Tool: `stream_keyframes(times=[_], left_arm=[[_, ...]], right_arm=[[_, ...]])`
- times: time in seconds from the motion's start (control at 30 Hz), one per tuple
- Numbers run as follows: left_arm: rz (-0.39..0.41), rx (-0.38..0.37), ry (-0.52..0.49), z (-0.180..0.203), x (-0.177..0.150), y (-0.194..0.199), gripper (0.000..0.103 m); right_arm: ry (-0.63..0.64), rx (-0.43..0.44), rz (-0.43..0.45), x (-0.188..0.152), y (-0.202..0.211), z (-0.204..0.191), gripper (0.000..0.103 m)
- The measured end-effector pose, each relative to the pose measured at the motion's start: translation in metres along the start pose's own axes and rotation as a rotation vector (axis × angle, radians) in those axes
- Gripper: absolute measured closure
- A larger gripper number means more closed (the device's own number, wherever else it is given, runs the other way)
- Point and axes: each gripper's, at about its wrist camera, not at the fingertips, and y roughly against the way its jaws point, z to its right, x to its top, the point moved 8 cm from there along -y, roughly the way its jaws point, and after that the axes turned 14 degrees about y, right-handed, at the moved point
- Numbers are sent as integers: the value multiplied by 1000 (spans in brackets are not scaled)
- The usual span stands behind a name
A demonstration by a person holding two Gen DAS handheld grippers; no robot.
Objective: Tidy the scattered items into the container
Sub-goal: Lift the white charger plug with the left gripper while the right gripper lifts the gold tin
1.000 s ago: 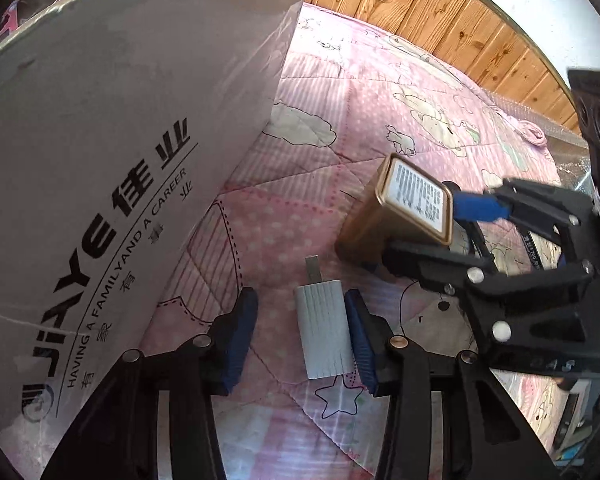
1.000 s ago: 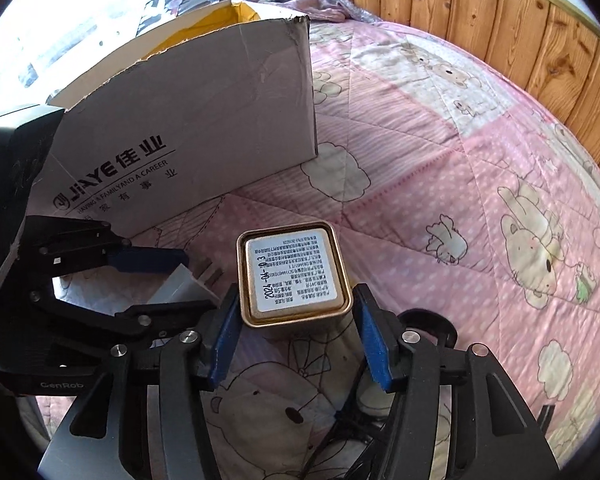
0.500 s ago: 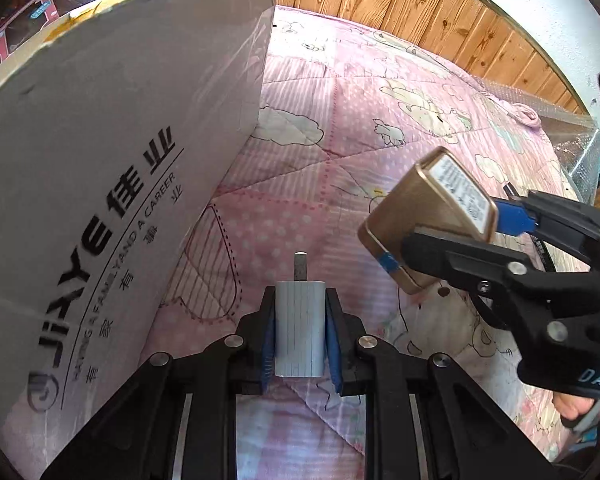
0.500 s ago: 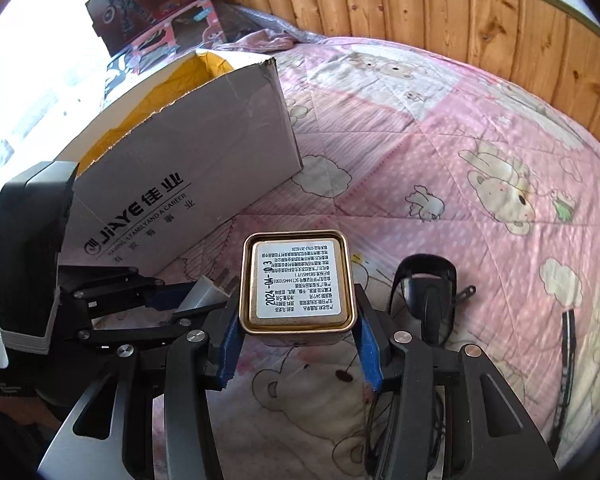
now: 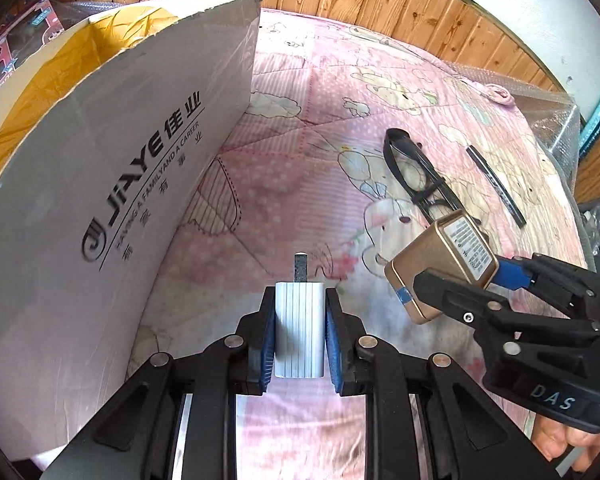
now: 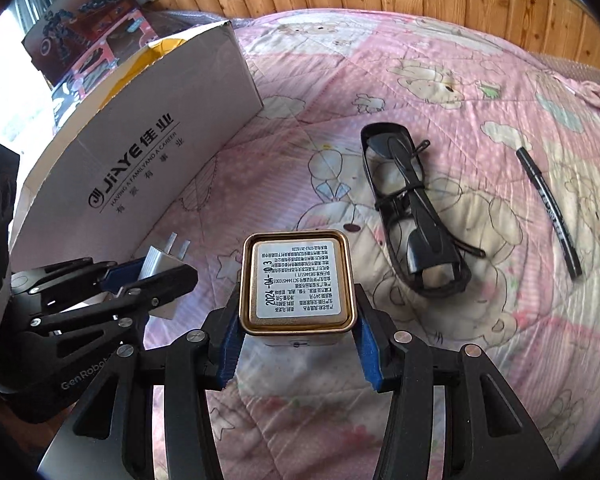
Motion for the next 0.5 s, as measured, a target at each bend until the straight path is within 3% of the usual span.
stream_keyframes(times=[0.5], left_arm=[[4, -33, -55, 21, -31, 25, 80]], right_arm=[[-88, -17, 34, -34, 24, -22, 52]])
